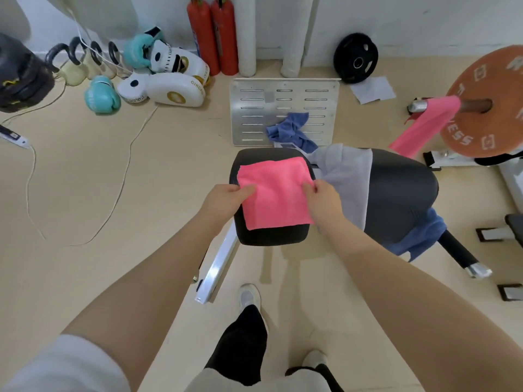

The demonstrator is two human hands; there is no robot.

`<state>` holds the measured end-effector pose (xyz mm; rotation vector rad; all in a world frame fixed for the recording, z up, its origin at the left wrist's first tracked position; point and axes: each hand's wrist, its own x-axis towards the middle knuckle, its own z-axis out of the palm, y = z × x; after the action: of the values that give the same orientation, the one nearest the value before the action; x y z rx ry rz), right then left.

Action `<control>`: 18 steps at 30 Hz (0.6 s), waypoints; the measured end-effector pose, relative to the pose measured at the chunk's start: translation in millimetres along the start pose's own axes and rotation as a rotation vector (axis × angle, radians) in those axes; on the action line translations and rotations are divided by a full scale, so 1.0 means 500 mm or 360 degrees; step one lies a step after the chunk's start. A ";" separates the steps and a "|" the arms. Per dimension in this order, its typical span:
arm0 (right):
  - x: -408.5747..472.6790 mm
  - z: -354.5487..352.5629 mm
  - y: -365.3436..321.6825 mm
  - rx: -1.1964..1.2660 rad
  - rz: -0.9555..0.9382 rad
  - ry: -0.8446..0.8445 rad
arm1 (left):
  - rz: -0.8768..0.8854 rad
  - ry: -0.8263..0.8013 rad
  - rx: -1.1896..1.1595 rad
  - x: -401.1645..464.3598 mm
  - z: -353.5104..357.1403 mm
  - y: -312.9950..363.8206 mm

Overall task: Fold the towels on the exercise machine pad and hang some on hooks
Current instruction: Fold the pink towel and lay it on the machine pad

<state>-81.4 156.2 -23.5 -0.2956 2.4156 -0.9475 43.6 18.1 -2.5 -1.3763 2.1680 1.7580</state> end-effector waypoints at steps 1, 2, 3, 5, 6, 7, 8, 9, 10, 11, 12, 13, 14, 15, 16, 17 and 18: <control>0.002 0.002 0.002 0.0002 0.0042 0.0001 | 0.0055 0.0066 0.0217 0.016 0.000 -0.003; 0.004 0.005 0.006 0.0030 0.0077 0.0009 | 0.0121 0.0177 0.0461 0.028 -0.001 -0.003; 0.004 0.006 0.008 0.0085 0.0100 0.0023 | 0.0206 0.0289 0.0673 0.035 -0.002 0.002; -0.001 0.008 0.008 0.0151 0.0112 0.0005 | 0.0481 0.0398 0.0936 0.041 0.005 0.021; 0.002 0.008 0.006 0.0170 0.0123 -0.0027 | 0.0632 0.0367 0.1015 0.051 0.014 0.033; 0.004 0.008 0.001 0.0196 0.0140 -0.0059 | 0.0741 0.0281 0.1100 0.059 0.024 0.044; 0.006 0.007 -0.005 0.0238 0.0164 -0.0089 | 0.0814 0.0172 0.1187 0.069 0.037 0.053; 0.008 0.004 -0.010 0.0294 0.0179 -0.0129 | 0.0845 0.0069 0.1275 0.078 0.049 0.058; 0.011 0.001 -0.016 0.0337 0.0178 -0.0171 | 0.0851 -0.0005 0.1344 0.087 0.059 0.058; 0.016 -0.001 -0.019 0.0355 0.0136 -0.0203 | 0.0838 -0.0055 0.1402 0.094 0.068 0.056; 0.015 -0.006 -0.026 0.0341 0.0075 -0.0238 | 0.0818 -0.0085 0.1434 0.101 0.074 0.051; 0.016 -0.011 -0.031 0.0340 0.0008 -0.0270 | 0.0790 -0.0105 0.1422 0.105 0.077 0.046; 0.018 -0.014 -0.034 0.0402 -0.0066 -0.0304 | 0.0782 -0.0106 0.1372 0.108 0.078 0.040; 0.018 -0.017 -0.038 0.0518 -0.0136 -0.0346 | 0.0800 -0.0089 0.1291 0.110 0.076 0.036; 0.019 -0.023 -0.043 0.0644 -0.0199 -0.0384 | 0.0839 -0.0060 0.1203 0.110 0.074 0.035; 0.025 -0.027 -0.043 0.0769 -0.0235 -0.0413 | 0.0886 -0.0033 0.1138 0.109 0.069 0.037; 0.032 -0.030 -0.040 0.0853 -0.0239 -0.0434 | 0.0919 -0.0027 0.1111 0.111 0.064 0.041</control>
<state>-102.7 144.2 -6.9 -0.3787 1.8317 -1.4703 -18.4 9.7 -27.0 -0.6040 2.9334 0.8757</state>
